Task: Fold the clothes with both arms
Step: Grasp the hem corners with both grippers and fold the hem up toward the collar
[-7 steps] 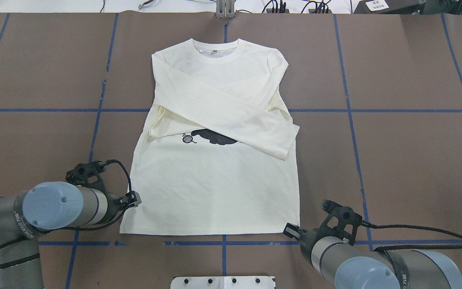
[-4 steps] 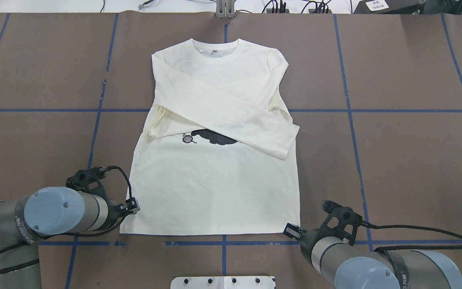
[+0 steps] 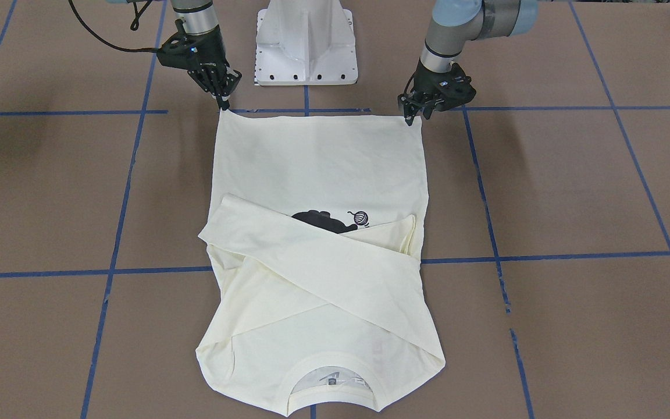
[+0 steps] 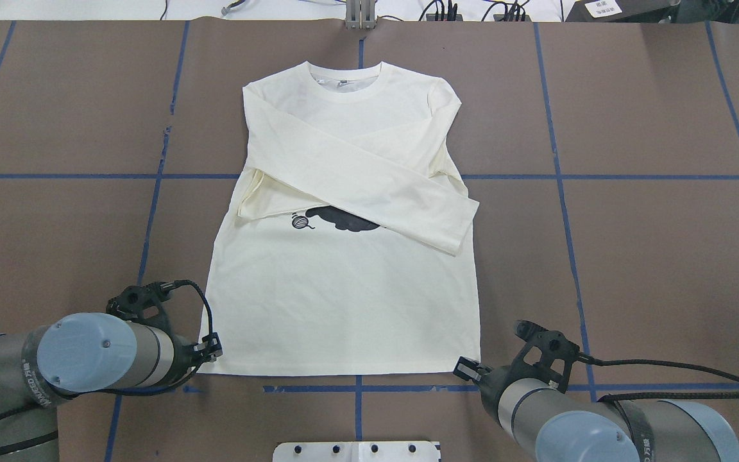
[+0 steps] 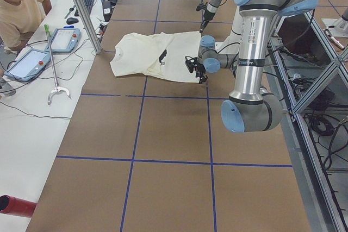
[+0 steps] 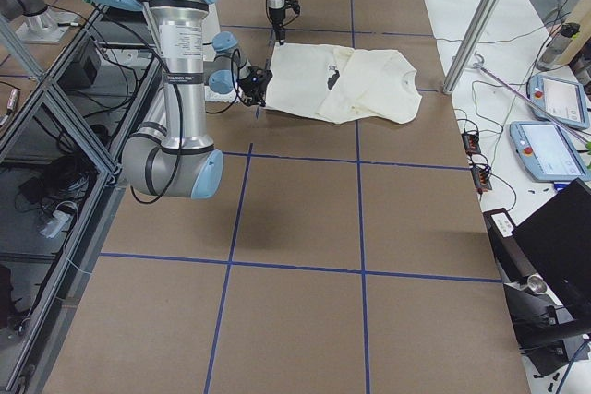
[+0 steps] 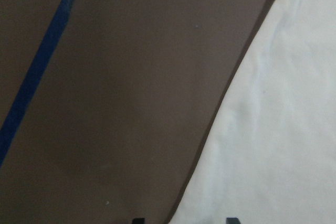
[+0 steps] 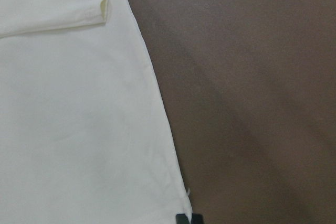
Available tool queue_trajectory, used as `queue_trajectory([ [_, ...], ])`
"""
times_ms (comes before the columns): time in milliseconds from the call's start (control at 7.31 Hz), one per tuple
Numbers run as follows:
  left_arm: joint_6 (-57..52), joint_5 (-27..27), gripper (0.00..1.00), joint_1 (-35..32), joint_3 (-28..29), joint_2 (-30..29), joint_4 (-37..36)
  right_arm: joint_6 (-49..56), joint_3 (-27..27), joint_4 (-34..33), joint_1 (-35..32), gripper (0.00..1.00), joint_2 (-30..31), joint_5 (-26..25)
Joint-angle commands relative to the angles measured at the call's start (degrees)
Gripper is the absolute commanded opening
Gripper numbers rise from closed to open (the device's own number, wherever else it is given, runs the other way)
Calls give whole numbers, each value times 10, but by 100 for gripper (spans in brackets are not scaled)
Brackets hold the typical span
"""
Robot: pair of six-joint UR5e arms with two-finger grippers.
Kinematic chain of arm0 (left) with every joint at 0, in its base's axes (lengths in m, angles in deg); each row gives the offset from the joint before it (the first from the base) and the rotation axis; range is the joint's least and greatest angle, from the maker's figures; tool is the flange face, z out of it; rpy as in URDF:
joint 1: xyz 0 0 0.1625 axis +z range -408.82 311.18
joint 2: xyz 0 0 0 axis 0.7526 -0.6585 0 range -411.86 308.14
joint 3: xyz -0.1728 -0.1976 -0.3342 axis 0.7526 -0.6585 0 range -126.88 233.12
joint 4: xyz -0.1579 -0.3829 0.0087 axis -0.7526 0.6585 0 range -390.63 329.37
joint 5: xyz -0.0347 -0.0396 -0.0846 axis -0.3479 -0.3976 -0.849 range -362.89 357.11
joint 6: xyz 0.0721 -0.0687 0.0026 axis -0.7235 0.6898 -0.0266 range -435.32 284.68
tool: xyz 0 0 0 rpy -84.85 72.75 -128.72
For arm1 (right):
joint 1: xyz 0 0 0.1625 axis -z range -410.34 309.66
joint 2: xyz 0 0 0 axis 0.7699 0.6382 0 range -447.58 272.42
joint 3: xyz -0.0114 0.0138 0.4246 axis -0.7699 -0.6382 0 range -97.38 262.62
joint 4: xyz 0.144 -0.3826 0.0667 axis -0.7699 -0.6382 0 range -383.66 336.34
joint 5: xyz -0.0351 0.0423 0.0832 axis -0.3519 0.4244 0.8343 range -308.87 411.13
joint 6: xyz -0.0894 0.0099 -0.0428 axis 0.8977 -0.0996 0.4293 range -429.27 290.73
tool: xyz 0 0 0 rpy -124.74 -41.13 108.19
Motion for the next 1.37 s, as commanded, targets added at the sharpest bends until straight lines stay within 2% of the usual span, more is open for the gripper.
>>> queue_trajectory([
  [0, 3, 0, 56, 4, 5, 2, -1, 0, -1, 0, 0, 0, 0, 0],
  [137, 3, 0, 51, 6, 4, 2, 0, 0, -1, 0, 0, 0, 0, 0],
  [274, 5, 0, 16, 10, 5, 2, -1, 0, -1, 0, 1, 0, 0, 0],
  [410, 8, -1, 0, 11, 4, 2, -1, 0, -2, 0, 1, 0, 0, 0],
  [684, 8, -1, 0, 11, -1, 4, -1, 0, -4, 0, 1, 0, 1, 0],
  [957, 9, -13, 0, 18, -73, 3, -44, 0, 22, 0, 0, 0, 8, 2],
  [1094, 31, -17, 0, 45, -110, 3, -65, 0, 73, 0, 25, 0, 52, 3],
  [1231, 55, -17, 0, 69, -147, 3, -76, 0, 136, 1, 56, 0, 121, 3],
])
